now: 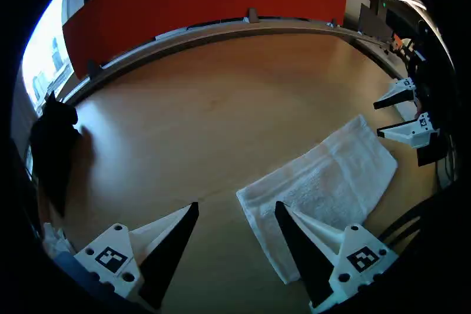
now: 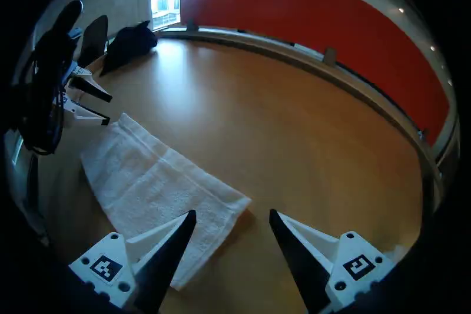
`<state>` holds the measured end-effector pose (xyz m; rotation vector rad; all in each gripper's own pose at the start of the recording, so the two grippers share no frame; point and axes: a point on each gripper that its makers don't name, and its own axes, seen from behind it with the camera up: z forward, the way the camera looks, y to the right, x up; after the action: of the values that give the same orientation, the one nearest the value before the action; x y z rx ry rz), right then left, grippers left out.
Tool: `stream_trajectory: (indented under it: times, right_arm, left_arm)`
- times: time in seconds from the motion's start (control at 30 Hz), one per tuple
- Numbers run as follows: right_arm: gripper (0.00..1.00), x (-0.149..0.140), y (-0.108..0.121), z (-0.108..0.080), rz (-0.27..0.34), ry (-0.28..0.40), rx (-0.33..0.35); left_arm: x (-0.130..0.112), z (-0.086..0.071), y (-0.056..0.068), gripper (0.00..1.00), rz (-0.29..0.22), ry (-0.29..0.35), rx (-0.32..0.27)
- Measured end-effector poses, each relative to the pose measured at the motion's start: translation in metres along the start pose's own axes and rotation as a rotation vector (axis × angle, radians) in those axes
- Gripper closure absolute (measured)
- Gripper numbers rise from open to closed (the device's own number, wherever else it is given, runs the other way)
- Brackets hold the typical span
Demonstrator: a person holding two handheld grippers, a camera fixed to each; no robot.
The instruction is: Fold towel
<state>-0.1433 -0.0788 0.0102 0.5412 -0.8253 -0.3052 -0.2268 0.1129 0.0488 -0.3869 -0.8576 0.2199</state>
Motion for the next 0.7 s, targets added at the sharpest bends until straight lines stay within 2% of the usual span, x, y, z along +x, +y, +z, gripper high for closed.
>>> stream_trajectory:
  times: [0.37, 0.7]
  right_arm:
    - [0.04, -0.005, -0.008, -0.010, 0.016, 0.013, 0.002]
    - [0.03, -0.025, -0.027, -0.027, 0.033, 0.014, 0.012]
  left_arm:
    - [-0.012, -0.010, 0.006, 0.04, -0.016, -0.007, -0.004]
    - [-0.043, -0.029, 0.015, 0.04, -0.039, -0.022, 0.005]
